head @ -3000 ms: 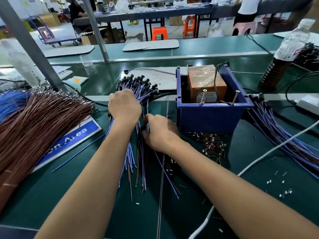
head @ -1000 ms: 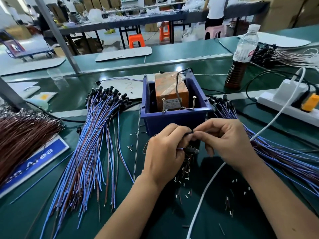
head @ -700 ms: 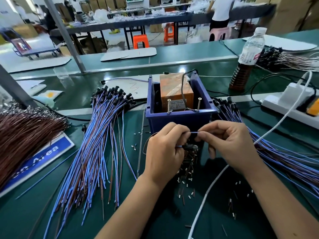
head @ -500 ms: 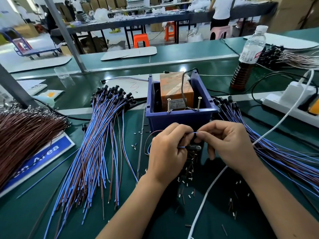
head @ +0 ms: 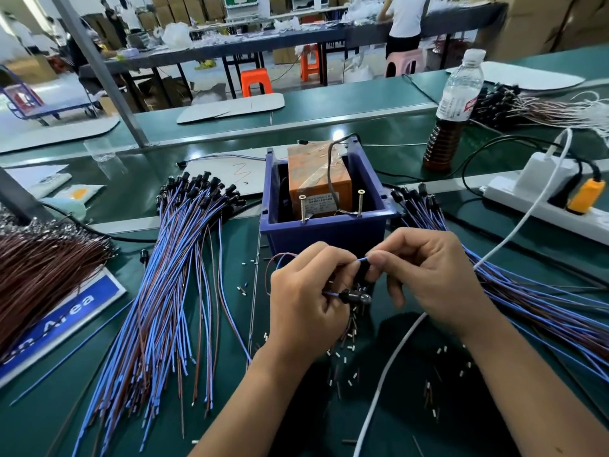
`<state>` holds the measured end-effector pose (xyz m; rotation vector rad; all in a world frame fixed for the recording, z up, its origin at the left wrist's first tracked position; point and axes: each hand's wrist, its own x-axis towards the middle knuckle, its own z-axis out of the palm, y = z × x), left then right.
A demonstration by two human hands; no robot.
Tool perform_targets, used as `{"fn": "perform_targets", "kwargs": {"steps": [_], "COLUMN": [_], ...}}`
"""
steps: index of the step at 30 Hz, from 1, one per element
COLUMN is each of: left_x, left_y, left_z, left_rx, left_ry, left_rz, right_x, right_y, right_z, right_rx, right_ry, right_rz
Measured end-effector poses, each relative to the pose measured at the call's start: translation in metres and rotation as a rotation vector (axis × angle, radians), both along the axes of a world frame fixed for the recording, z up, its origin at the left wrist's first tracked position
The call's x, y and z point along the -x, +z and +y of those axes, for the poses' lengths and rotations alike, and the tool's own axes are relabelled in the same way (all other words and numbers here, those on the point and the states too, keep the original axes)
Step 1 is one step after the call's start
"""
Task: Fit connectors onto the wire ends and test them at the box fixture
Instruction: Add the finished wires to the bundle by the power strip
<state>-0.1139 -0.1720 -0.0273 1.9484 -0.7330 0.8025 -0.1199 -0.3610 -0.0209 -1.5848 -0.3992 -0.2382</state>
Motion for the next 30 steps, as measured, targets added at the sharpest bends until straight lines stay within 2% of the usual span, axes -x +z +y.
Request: {"fn": "perform_targets", "kwargs": {"steps": [2, 5, 7, 10, 17, 26, 30], "left_x": [0.001, -0.003, -0.005, -0.003, -0.002, 0.002, 0.000], "left_y": [0.001, 0.003, 0.005, 0.006, 0.005, 0.010, 0.011], "left_z": [0.001, 0.008, 0.009, 0.007, 0.006, 0.005, 0.011], "left_rx": [0.024, 0.169, 0.207, 0.127, 0.050, 0.065, 0.198], "left_ry": [0.023, 0.094, 0.083, 0.045, -0.001, -0.055, 0.018], "left_rz": [-0.006, 0.024, 0.051, 0.063, 0.086, 0.032, 0.040], "right_x": [-0.002, -0.005, -0.005, 0.000, -0.003, 0.000, -0.003], "right_y": [0.001, 0.004, 0.004, 0.001, -0.007, -0.005, 0.004], "right_z": [-0.005, -0.015, -0.013, 0.005, 0.017, 0.008, -0.011], "right_rx": [-0.037, -0.134, -0.120, -0.028, 0.083, -0.109, -0.291], "right_ry": [-0.025, -0.126, -0.119, -0.044, -0.143, -0.075, -0.187], "right_rz": [-0.012, -0.028, -0.037, -0.033, -0.077, -0.025, -0.006]}}
